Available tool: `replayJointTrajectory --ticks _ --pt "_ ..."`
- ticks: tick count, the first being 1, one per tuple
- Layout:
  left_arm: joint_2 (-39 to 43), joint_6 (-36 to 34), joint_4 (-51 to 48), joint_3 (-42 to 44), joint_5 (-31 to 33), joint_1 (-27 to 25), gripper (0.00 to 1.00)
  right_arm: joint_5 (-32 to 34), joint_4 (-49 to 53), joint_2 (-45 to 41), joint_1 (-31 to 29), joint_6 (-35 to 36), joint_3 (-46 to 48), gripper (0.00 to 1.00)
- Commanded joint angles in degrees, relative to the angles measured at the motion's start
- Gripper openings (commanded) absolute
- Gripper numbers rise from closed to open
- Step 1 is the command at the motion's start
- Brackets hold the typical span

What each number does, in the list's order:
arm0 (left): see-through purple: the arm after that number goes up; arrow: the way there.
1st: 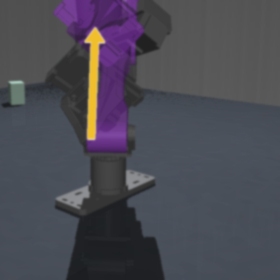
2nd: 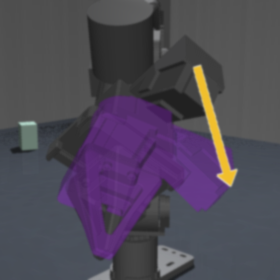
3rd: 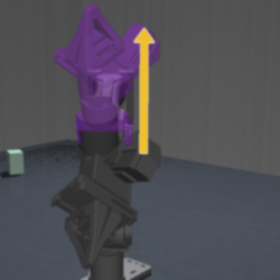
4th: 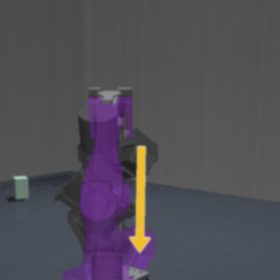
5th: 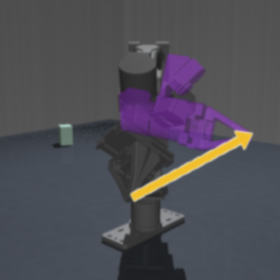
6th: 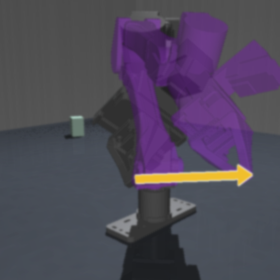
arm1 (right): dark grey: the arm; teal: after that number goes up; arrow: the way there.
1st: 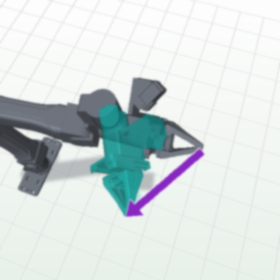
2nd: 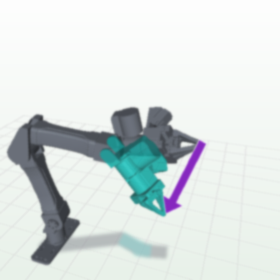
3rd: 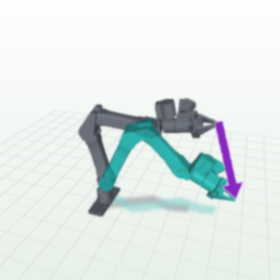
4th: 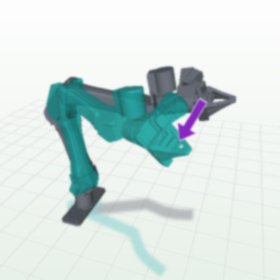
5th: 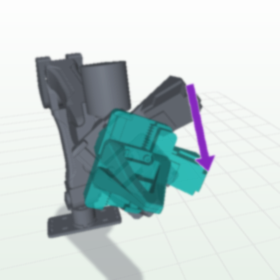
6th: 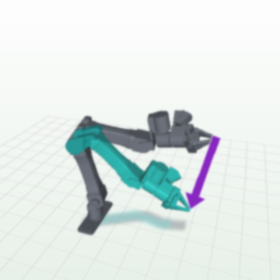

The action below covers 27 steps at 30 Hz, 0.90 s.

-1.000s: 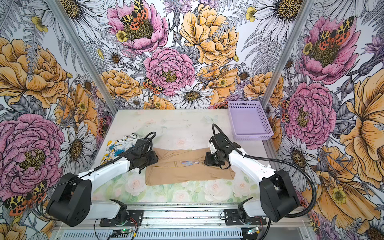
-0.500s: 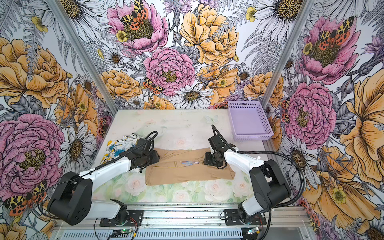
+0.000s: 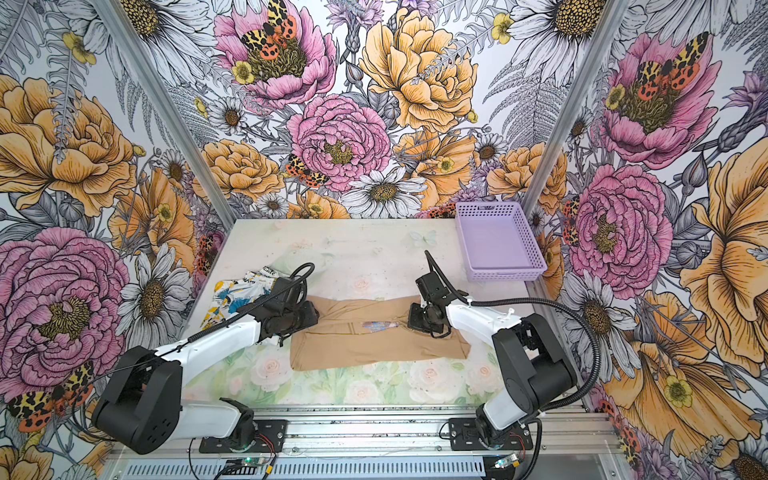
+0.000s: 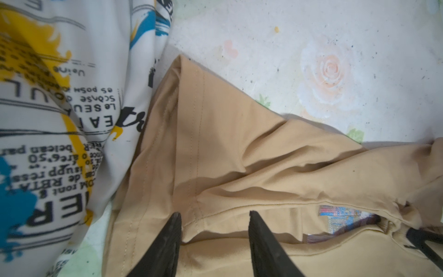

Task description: Fold and stack the mixed laundry pile

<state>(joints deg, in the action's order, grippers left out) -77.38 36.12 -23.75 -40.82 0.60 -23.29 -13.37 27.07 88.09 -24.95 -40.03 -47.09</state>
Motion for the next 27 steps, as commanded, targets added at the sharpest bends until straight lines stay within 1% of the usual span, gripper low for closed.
replayJointTrajectory --ticks 1,8,13,16,19,20,22,23,25,27 --pt "1.52 0.06 0.81 0.61 0.06 0.27 0.48 -1.05 -0.40 -3.43 -0.32 -1.68 1.33 0.00" --pt "0.82 0.01 0.84 0.31 -0.15 0.16 0.48 -3.17 2.37 -8.30 -1.01 -4.27 2.09 0.00" --pt "0.22 -0.09 0.83 0.19 -0.16 0.09 0.48 -5.83 2.81 -8.90 -1.83 -5.74 2.18 0.00" --pt "0.10 -0.13 0.85 0.15 -0.20 0.09 0.48 -6.12 3.50 -8.67 -2.86 -5.30 1.66 0.01" --pt "0.20 -0.17 0.87 0.21 -0.25 0.09 0.48 -6.67 4.72 -8.10 -3.85 -4.34 1.00 0.07" --pt "0.21 -0.15 0.86 0.22 -0.19 0.09 0.48 -6.26 5.35 -8.10 -4.16 -3.95 0.76 0.11" --pt "0.39 -0.07 0.81 0.30 -0.17 0.12 0.48 -3.82 7.08 -8.73 -4.76 -2.57 0.21 0.21" --pt "0.39 -0.08 0.81 0.37 -0.19 0.09 0.48 -2.59 7.74 -9.17 -4.82 -2.06 0.07 0.25" --pt "0.30 -0.08 0.81 0.41 -0.16 0.10 0.48 -0.46 8.58 -10.06 -4.81 -1.08 -0.25 0.32" --pt "0.22 -0.09 0.90 0.31 -0.19 0.02 0.48 0.90 9.04 -10.24 -4.79 -0.60 -0.86 0.34"
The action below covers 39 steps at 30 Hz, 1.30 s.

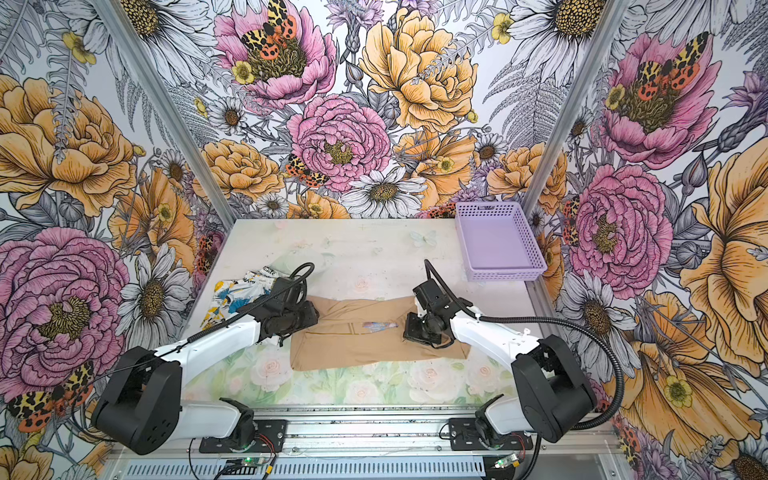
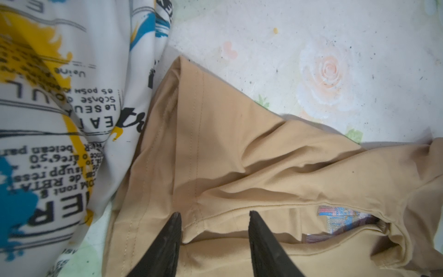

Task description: Fold and stack the mixed laundry pile

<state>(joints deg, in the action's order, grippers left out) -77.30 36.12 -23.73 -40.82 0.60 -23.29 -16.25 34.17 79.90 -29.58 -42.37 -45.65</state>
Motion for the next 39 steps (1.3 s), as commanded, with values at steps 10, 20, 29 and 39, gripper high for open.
replayJointTrajectory --ticks 10,20,29,39 --pt "0.79 -0.19 0.61 0.21 -0.20 0.10 0.48 8.15 4.32 1.16 0.07 1.00 -3.59 0.37" --pt "0.48 -0.22 0.62 0.19 -0.21 0.06 0.48 10.54 3.46 2.50 1.76 -1.38 -3.05 0.46" --pt "0.74 -0.26 0.64 0.80 -0.16 0.06 0.48 9.31 2.22 2.40 3.58 -2.50 -0.76 0.48" --pt "0.61 -0.26 0.87 0.92 -0.21 0.04 0.48 10.26 0.77 2.71 4.58 -3.06 -0.99 0.48"
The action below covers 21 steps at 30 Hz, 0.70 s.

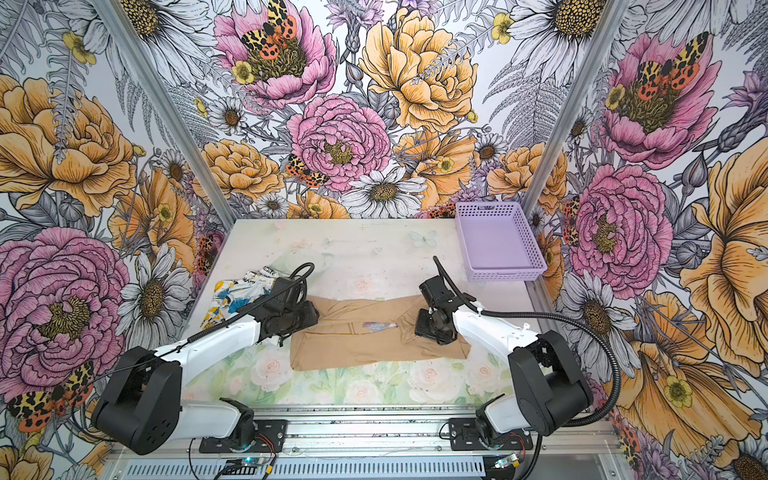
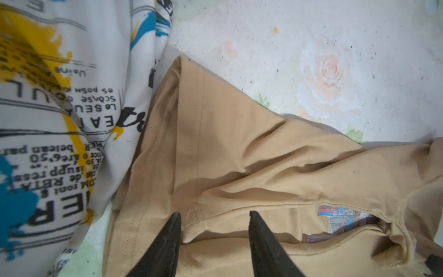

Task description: Fold and stack the mixed laundry pile

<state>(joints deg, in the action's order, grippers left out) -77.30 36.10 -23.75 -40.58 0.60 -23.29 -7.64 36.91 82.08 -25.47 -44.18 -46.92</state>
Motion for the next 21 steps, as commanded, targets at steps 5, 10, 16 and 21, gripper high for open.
replayJointTrajectory --ticks 5,10,16,21 --pt "0.81 -0.15 0.90 0.86 -0.03 0.13 0.48 2.13 -3.49 2.09 1.30 -1.48 0.25 0.36" --pt "1.66 -0.17 0.81 1.41 -0.08 0.32 0.48 0.85 -3.51 1.01 1.13 -2.14 1.04 0.15" --pt "2.08 -0.12 0.74 1.81 -0.10 0.52 0.48 -1.76 -2.24 -3.90 -0.32 -4.67 4.05 0.00" --pt "1.72 -0.05 0.77 1.84 -0.10 0.40 0.48 -1.77 0.11 -6.97 -0.91 -5.58 4.81 0.00"
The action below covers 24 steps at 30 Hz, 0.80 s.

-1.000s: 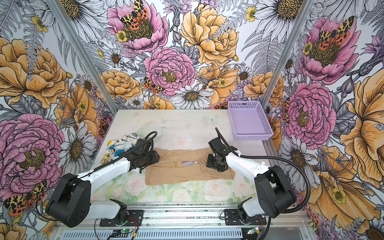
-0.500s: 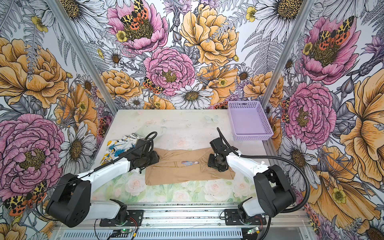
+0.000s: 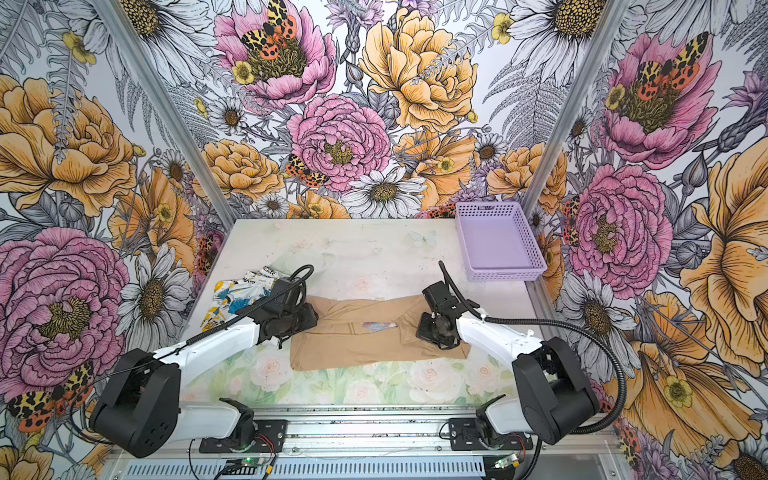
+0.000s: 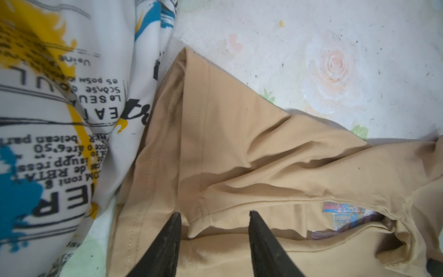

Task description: Fold and stack the mixed laundry pile

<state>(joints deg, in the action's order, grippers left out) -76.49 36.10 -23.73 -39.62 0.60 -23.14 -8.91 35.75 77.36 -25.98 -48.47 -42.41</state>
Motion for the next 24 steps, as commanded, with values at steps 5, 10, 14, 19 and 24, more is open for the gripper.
replayJointTrajectory --ticks 5,10,14,19,24 --pt "0.81 -0.02 0.70 0.68 -0.04 0.17 0.48 -1.45 1.78 -1.84 -0.71 -1.20 0.83 0.00" --pt "1.17 -0.06 0.70 0.77 -0.06 0.16 0.48 -2.90 2.24 -2.17 -1.27 -1.27 0.84 0.00" --pt "0.77 -0.06 0.71 0.68 -0.15 0.20 0.48 -4.68 2.49 -1.94 -2.04 -1.88 2.01 0.02" --pt "0.03 -0.13 0.79 0.18 -0.07 0.03 0.48 -6.37 2.50 -1.55 -2.95 -2.25 3.36 0.13" --pt "-0.11 -0.17 0.75 -0.63 -0.16 -0.40 0.48 -6.85 4.71 -4.57 -3.24 -1.75 1.82 0.24"
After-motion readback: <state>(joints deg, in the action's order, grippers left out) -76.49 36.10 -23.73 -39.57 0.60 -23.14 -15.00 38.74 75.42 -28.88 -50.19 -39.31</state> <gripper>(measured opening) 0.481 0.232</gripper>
